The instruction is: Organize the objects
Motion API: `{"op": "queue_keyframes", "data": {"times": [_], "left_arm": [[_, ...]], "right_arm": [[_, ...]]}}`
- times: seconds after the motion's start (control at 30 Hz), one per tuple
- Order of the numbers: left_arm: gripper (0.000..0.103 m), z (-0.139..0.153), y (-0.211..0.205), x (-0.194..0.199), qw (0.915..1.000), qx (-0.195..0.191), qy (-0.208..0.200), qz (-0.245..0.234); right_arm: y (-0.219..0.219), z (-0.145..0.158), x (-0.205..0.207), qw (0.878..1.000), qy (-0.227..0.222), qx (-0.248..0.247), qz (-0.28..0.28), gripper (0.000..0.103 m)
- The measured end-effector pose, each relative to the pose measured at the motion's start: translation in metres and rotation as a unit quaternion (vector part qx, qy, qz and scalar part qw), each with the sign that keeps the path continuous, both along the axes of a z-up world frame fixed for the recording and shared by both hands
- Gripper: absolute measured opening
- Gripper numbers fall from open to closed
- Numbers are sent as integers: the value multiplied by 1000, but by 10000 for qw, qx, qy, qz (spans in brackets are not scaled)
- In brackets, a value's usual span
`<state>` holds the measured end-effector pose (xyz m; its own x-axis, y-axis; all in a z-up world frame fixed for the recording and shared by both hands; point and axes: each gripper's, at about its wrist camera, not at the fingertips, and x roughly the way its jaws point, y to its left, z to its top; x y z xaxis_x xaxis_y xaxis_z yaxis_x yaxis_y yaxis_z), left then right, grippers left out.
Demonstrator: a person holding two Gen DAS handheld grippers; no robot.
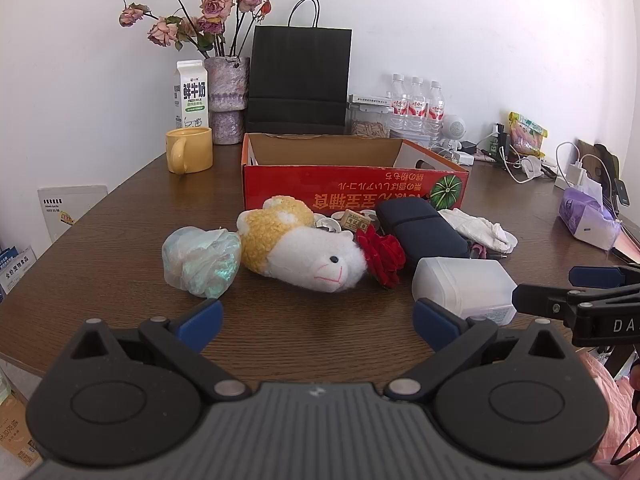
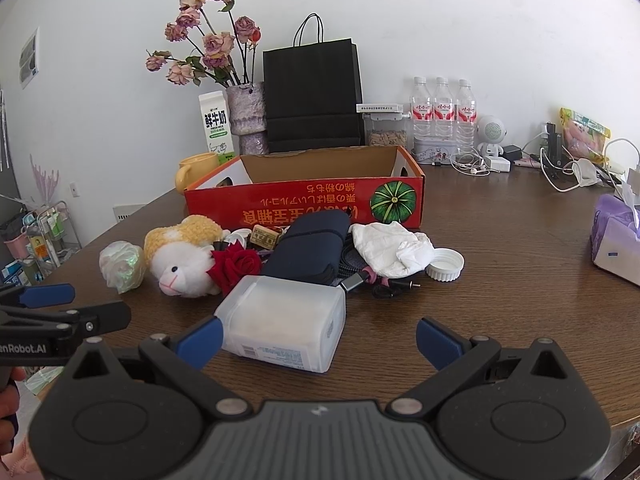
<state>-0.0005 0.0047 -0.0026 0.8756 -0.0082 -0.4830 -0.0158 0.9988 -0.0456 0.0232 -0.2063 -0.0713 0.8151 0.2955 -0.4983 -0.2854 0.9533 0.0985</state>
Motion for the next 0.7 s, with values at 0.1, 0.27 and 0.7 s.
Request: {"op": "queue_keyframes", "data": {"times": [0.1,0.27,0.7], "left_arm": [[103,0,0,0,10000,-4,2,0],[103,1,0,0,10000,-4,2,2],[103,0,-1,0,10000,-4,21,8]], "right_arm": [[0,0,0,10000,2,2,-1,103],[0,0,0,10000,2,3,-1,103],[0,-2,0,10000,-8,23,9,103]]}}
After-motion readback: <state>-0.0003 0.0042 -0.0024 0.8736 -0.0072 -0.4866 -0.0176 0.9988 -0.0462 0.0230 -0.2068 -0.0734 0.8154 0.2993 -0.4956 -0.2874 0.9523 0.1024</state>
